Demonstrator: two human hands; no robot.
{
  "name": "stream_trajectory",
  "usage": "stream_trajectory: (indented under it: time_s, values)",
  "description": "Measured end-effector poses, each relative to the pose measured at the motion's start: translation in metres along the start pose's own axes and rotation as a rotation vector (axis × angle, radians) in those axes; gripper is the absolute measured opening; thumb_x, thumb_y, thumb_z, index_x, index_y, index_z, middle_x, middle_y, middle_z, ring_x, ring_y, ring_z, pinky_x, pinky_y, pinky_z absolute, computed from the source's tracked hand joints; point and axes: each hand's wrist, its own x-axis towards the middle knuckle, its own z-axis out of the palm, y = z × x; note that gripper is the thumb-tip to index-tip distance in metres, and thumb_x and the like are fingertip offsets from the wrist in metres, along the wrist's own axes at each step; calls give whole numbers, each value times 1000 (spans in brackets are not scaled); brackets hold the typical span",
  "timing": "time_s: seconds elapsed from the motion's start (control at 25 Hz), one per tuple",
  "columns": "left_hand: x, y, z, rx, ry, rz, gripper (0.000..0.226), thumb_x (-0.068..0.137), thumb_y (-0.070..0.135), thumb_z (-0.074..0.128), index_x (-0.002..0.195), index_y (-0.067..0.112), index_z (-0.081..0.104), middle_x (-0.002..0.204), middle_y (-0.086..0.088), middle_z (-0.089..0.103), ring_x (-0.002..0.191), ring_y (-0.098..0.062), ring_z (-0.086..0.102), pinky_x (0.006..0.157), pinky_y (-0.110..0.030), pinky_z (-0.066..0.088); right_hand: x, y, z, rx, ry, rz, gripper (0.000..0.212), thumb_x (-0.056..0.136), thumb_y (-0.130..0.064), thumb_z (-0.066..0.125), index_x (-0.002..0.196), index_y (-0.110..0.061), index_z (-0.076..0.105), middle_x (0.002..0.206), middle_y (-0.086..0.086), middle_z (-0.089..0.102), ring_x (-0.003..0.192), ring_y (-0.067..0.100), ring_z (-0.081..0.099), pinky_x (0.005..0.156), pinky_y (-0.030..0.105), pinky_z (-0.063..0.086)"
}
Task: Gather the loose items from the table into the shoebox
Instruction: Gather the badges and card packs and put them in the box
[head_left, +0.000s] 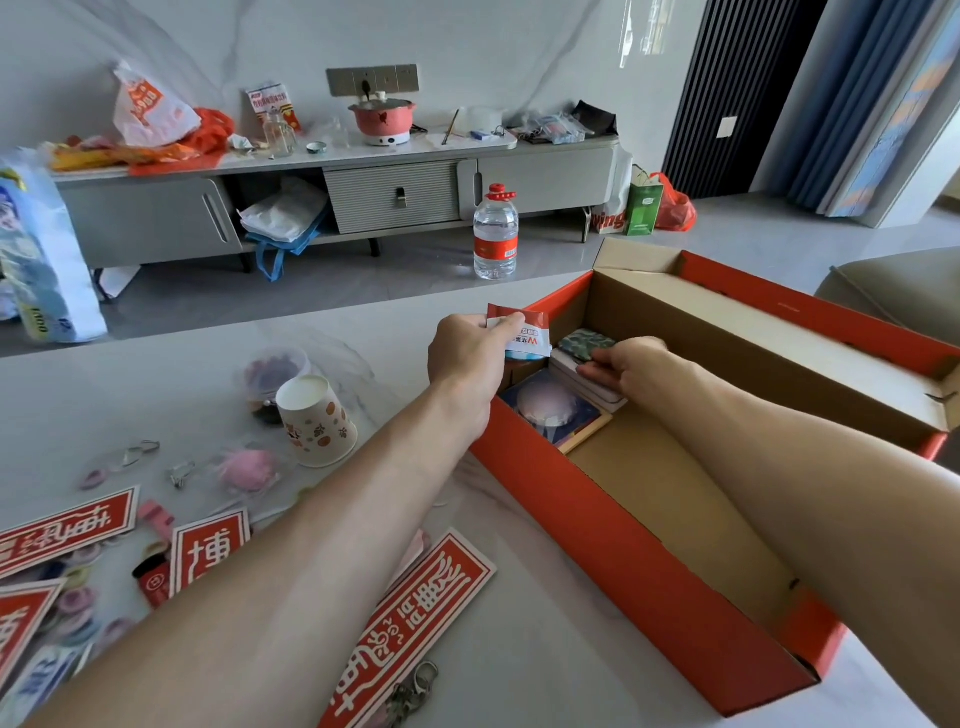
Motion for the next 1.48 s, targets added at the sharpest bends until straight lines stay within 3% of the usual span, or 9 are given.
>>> stream_trajectory:
  time_s: [0.16, 0.28, 0.4, 0.48, 0.72, 0.84, 1.0, 1.28, 1.48]
  values:
    - [1, 1, -1, 6, -22, -7, 35, 88, 39, 71, 107, 10, 71, 98, -4, 72, 79, -8, 63, 60, -16, 42, -13, -6, 0, -388, 152, -71, 29, 102, -10, 47, 80, 5, 58, 72, 12, 62, 28, 13, 52, 33, 18, 44]
    - [0, 4, -3, -28, -24, -32, 34, 89, 38, 70, 108, 10, 72, 100, -4, 73, 83, -8, 63, 62, -17, 42, -45, -10, -6, -435, -11, -292, 18, 94, -17, 62, 92, 0, 68, 69, 8, 66, 49, 10, 59, 43, 17, 47]
    - [0, 8, -5, -72, -45, -49, 29, 91, 35, 69, 104, 10, 74, 100, -5, 74, 91, -16, 68, 76, -25, 53, -82, -1, 2, -354, -444, -199, 20, 92, -16, 62, 104, -1, 68, 81, 10, 72, 60, 13, 68, 51, 20, 53]
    - [-1, 10, -5, -75, -78, -51, 25, 92, 34, 66, 100, 12, 74, 98, -5, 75, 92, -18, 70, 82, -28, 54, -90, 2, 6, -318, -474, -169, 17, 94, -10, 59, 104, 1, 66, 80, 12, 71, 61, 14, 68, 53, 20, 54]
    - [-1, 12, -4, -64, -87, -68, 25, 92, 36, 66, 99, 13, 74, 97, -5, 75, 91, -19, 71, 86, -31, 56, -96, -1, 7, -408, -324, -317, 15, 99, -12, 51, 108, -9, 63, 93, 13, 65, 63, 14, 62, 51, 20, 51]
    - [-1, 9, -3, -35, -74, -50, 27, 92, 38, 66, 101, 13, 74, 96, -4, 75, 87, -16, 70, 72, -24, 53, -99, 0, 5, -434, -377, -322, 24, 97, -29, 55, 109, -11, 66, 93, 8, 62, 70, 15, 59, 56, 22, 51]
    - [0, 9, -3, -14, -89, -23, 27, 92, 39, 66, 92, 14, 75, 93, -6, 75, 85, -18, 69, 71, -28, 54, -100, -1, 5, -546, -332, -412, 18, 89, -34, 66, 86, -17, 71, 79, -2, 64, 68, 9, 51, 57, 20, 43]
    - [3, 2, 0, 15, -49, 0, 13, 91, 21, 68, 94, 11, 76, 92, -6, 74, 83, -16, 72, 83, -39, 60, -62, -9, -54, -293, 106, -29, 19, 101, -5, 44, 113, 7, 53, 70, 12, 56, 58, 15, 55, 38, 20, 49]
    - [2, 2, -1, 25, -68, -5, 13, 92, 17, 67, 95, 9, 76, 94, -7, 73, 87, -18, 72, 82, -38, 61, -45, -1, -61, -322, 180, 19, 15, 99, -6, 47, 87, -1, 53, 67, 11, 56, 54, 15, 54, 34, 19, 46]
